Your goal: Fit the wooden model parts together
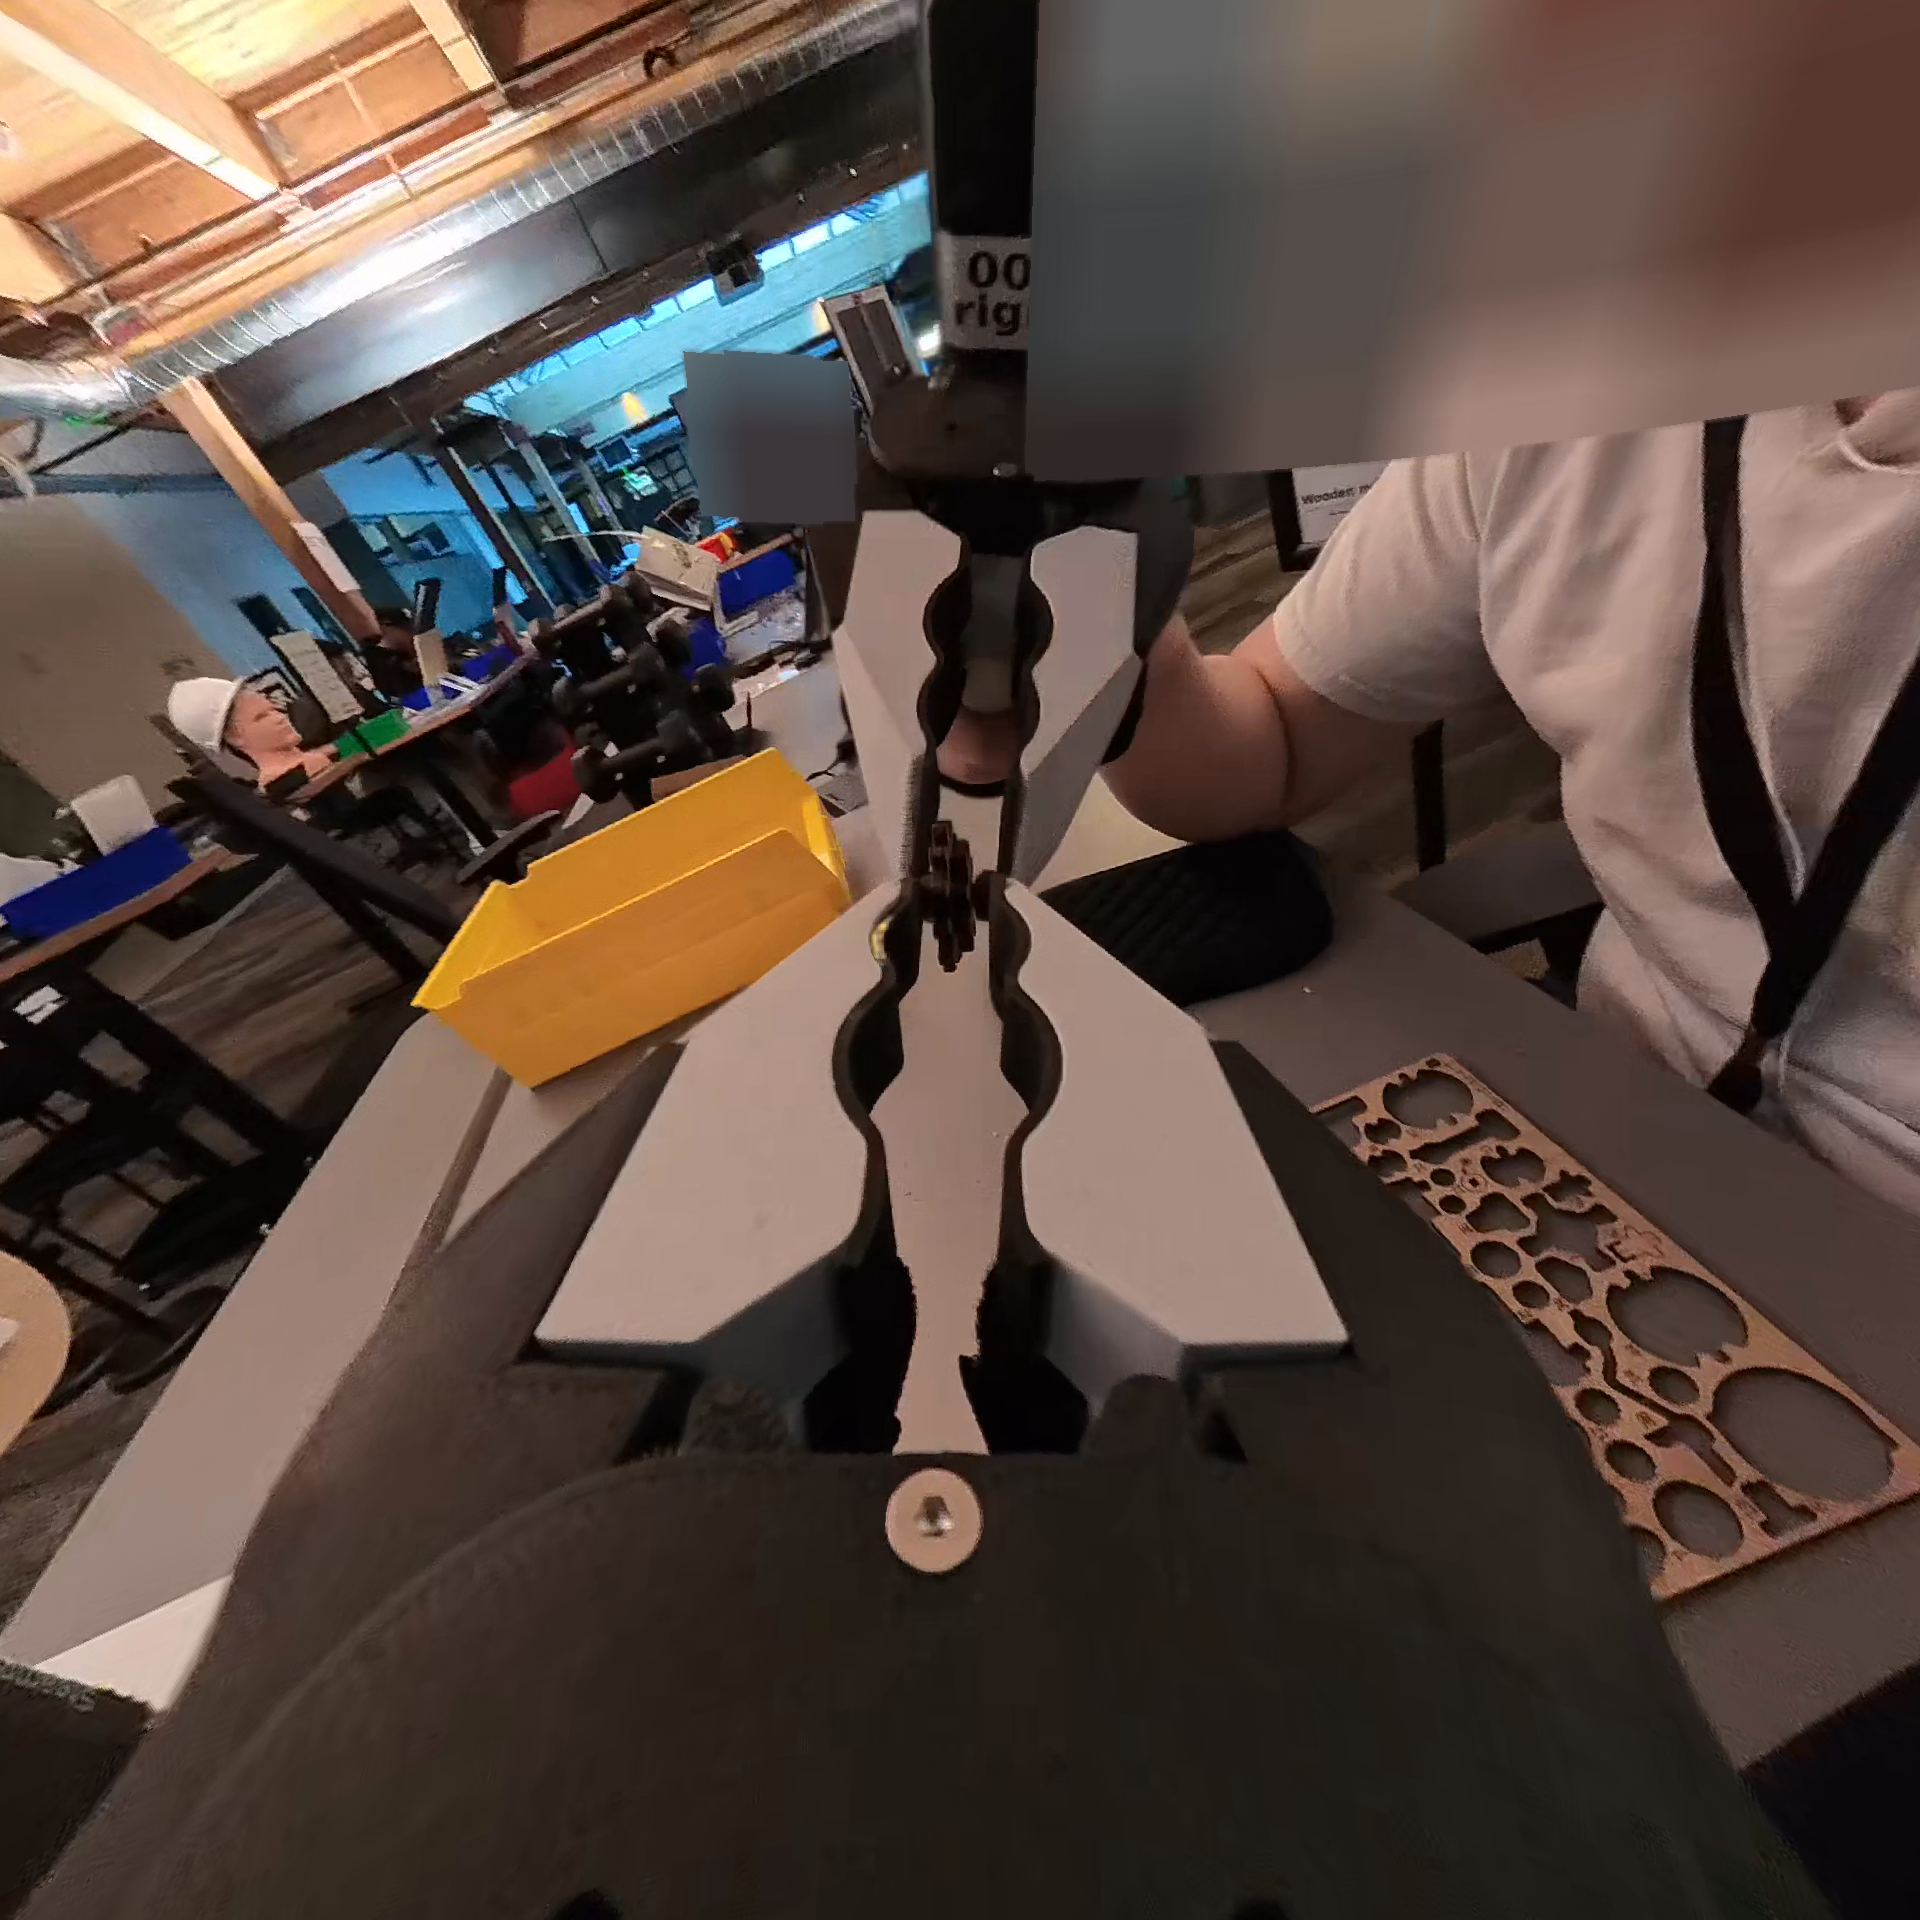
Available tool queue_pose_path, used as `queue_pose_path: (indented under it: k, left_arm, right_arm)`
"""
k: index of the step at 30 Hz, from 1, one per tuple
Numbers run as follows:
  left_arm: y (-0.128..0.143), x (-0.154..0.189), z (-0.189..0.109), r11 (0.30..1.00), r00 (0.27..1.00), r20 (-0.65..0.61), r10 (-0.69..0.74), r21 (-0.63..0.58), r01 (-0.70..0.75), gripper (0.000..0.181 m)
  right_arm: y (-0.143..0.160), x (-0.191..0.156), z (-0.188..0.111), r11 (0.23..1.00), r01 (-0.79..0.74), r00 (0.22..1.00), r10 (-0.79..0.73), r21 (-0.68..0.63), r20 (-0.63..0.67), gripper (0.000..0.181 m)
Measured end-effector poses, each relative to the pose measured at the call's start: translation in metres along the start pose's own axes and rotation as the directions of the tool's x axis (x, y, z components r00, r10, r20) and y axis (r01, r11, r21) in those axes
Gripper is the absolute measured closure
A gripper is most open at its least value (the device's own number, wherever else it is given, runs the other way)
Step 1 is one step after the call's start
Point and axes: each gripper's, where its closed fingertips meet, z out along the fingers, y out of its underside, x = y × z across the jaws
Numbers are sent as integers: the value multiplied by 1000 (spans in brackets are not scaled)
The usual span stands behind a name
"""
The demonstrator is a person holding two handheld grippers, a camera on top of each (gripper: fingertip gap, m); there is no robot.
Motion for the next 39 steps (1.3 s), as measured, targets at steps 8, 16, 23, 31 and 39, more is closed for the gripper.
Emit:
queue_pose_path:
  k: [8,16,23,31,39]
  left_arm:
    - [6,-2,-3,997,999,24,41,-63,-39,170]
    - [10,-2,-6,998,999,24,28,-58,-26,170]
    - [16,-7,-7,997,999,41,22,-81,-19,170]
    - [40,-27,16,899,902,160,-400,-122,421,170]
    - [51,-34,18,804,802,181,-569,-82,589,171]
  right_arm:
    - [5,1,6,1000,-24,1000,23,-18,-18,168]
    - [7,1,10,999,-8,1000,7,-32,-27,168]
    - [12,6,14,999,-10,999,8,-34,-39,168]
    - [43,24,6,919,-393,876,371,10,308,169]
    - [58,27,11,833,-554,744,496,-2,448,165]
